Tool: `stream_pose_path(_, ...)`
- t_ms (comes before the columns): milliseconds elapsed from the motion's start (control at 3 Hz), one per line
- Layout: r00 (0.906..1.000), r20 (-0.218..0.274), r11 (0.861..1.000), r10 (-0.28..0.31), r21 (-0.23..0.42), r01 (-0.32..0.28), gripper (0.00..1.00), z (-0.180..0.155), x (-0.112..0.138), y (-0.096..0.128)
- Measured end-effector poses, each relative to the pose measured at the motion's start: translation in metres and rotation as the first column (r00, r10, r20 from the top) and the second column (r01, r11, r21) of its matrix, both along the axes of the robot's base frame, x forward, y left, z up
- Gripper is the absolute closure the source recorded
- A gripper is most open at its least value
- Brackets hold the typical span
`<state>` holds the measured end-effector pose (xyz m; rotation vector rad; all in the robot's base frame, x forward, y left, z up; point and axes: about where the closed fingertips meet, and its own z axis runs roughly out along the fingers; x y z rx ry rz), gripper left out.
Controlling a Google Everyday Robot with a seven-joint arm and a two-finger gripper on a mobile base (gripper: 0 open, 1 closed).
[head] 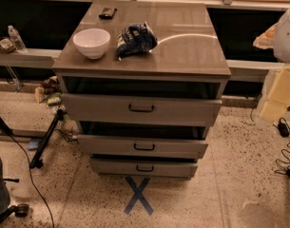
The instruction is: Pick blue chip bag
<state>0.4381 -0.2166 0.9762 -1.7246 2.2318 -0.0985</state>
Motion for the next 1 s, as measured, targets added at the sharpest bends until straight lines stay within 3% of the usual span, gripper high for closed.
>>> stream_pose_path(333,1.0000,0.000,1.000,0.000,0.000,0.000,0.00,0.000,0.000,0.000)
stream_pose_path(667,0.9982,0.058,0.998,-0.012,0.065,0.009,0.00,0.006,0.013,0.006)
stream_pose_path(1000,0.9795,0.188,0.974,-0.072,0.224,0.029,0.00,0.026,0.071,0.035)
